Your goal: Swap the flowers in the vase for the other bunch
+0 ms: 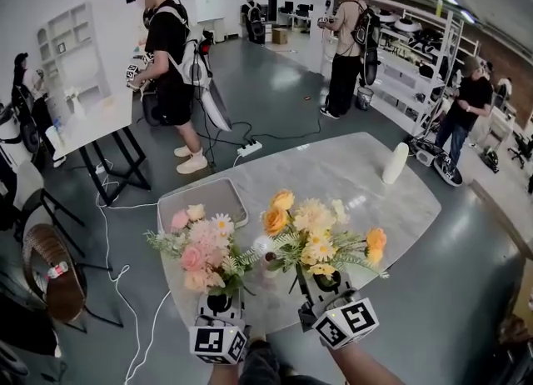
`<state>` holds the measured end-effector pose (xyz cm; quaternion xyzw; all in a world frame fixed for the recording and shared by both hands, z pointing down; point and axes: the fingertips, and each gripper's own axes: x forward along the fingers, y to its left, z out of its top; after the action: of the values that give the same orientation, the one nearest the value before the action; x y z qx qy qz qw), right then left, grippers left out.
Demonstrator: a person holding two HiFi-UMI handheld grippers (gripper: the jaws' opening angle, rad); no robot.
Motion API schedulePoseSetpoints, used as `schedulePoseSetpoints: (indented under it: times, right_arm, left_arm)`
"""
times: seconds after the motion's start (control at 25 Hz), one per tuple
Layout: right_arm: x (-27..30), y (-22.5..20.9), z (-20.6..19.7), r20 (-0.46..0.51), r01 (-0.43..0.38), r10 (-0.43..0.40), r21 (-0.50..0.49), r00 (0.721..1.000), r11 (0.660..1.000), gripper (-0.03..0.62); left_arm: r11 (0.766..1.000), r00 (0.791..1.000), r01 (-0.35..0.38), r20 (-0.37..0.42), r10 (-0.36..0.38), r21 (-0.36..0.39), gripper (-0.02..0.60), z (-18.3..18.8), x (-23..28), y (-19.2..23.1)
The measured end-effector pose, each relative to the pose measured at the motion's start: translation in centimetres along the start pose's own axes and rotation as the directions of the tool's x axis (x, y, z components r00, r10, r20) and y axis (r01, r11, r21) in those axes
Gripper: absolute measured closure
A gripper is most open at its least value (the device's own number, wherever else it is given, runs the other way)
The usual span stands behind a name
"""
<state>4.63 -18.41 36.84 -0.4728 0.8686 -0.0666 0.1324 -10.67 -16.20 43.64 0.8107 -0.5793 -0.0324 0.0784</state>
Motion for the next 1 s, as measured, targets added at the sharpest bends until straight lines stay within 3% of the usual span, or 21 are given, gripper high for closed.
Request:
schedulePoseSetpoints:
  times: [1.0]
  right_arm:
    - [9.5, -1.7, -0.5, 0.032, -0.016, 0.014, 0.038, 0.999, 0.999, 0.500]
  left_arm:
    - [0.998, 0.998, 0.050, -0.048, -0.051, -0.027, 0.518, -1.6, 6.0, 3.8]
